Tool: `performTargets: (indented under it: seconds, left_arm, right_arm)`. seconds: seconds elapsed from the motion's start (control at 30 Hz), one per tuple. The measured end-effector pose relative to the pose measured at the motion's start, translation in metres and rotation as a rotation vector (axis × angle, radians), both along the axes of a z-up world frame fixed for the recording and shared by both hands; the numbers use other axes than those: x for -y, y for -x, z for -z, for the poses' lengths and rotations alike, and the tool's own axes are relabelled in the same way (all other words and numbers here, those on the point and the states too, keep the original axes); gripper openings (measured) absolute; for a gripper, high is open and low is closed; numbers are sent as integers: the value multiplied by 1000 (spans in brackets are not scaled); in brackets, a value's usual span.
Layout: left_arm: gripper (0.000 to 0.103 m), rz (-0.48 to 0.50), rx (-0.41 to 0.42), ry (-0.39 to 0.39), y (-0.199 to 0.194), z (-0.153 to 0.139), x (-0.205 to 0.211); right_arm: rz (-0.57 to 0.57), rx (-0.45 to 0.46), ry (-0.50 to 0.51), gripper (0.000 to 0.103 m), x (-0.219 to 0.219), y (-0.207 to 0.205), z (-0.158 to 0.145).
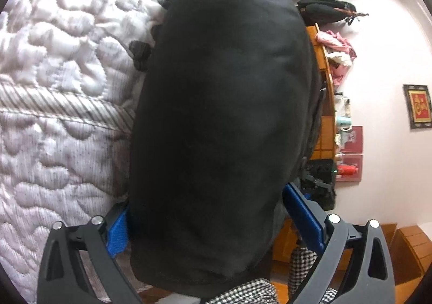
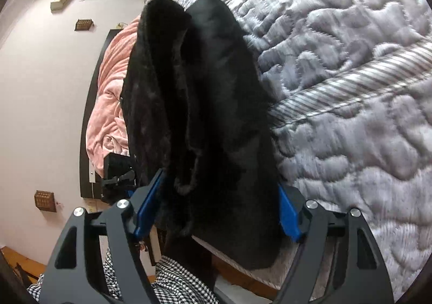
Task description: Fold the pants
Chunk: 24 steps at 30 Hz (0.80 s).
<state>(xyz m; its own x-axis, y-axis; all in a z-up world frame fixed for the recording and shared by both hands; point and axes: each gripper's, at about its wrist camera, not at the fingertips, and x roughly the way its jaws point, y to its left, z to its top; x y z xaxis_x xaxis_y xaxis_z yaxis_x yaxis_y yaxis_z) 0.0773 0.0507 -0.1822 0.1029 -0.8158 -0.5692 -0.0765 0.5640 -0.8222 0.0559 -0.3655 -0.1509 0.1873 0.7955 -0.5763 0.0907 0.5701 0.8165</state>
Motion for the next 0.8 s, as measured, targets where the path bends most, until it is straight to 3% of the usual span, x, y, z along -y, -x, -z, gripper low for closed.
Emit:
performTargets:
  seconds: [0.3, 0.47, 0.53, 0.63, 0.8]
  left_arm:
    - [95, 1, -21, -34, -7, 0, 7]
    - [79, -31, -28, -43, -2, 0, -8]
    - [66, -56, -16, -48, 0, -3, -13]
    - [49, -91, 11, -21, 5, -10, -19]
    - [39, -130, 62, -13, 10, -22, -25]
  right_arm:
    - [-5, -5, 34, 72, -2, -2, 1]
    - [22, -2, 62, 55, 0, 4, -1]
    - [33, 13, 66, 44, -3, 7, -7]
    - [27, 47, 116, 38, -13, 11, -20]
    - [0, 111, 212, 33, -28, 12, -45]
